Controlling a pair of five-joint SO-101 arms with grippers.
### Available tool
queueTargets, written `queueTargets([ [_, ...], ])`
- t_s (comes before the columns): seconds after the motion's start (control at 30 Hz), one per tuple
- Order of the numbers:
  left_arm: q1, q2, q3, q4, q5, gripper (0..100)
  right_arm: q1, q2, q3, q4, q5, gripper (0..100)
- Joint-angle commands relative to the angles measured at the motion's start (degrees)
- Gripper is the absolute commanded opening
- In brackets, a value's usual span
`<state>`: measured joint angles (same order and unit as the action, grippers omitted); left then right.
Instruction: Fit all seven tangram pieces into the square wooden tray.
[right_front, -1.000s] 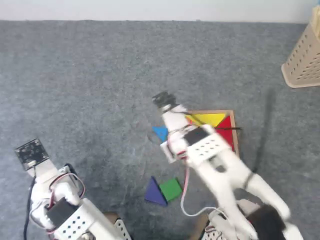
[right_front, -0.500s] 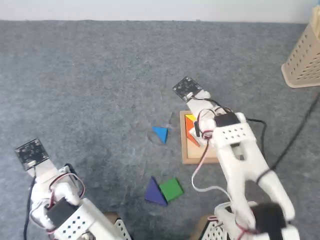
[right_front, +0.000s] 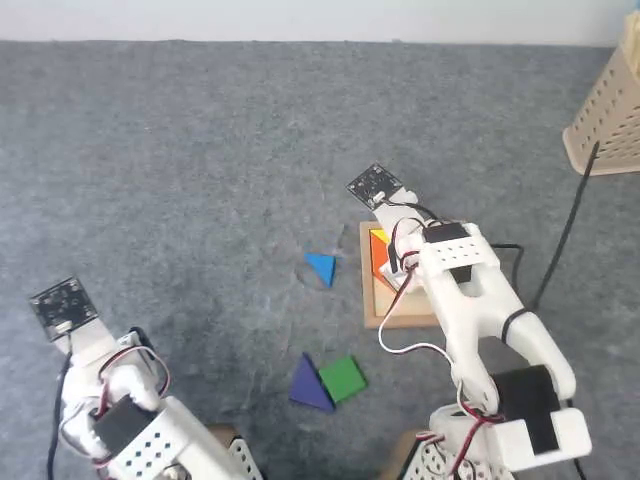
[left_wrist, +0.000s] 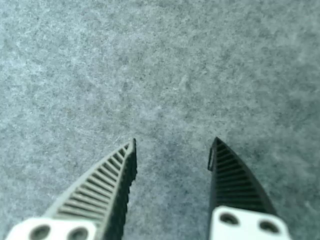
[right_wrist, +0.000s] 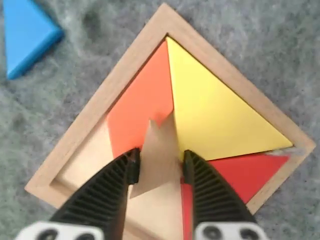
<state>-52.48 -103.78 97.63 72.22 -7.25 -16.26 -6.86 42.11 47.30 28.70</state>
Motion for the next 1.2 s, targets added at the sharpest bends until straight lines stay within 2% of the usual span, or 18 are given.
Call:
queueTargets([
  [0.0,0.09,-0.62,-1.10,0.18,0.53,23,1.01,-0.84,-3.43,-0.92,0.53,19.0],
  [0.3,0.09,-0.62,-1.10,0.18,0.53,23,1.63,-1.63,-3.34,-2.42,-5.01,18.7],
  [0.47,0.09,-0.62,-1.10,0.18,0.53,23,6.73,-8.40,-1.67,-3.03,-8.53,5.4],
  [0.57,0.09,-0.62,-1.10,0.18,0.53,23,8.13,-11.65,3.87,-7.87,-8.35,0.8],
  [0.67,0.09,-0.62,-1.10,0.18,0.53,23,8.04,-12.26,8.53,-11.65,-6.33,0.8],
  [1.17,0.09,-0.62,-1.10,0.18,0.53,23,3.91,-12.26,12.75,-12.18,-5.89,0.8],
])
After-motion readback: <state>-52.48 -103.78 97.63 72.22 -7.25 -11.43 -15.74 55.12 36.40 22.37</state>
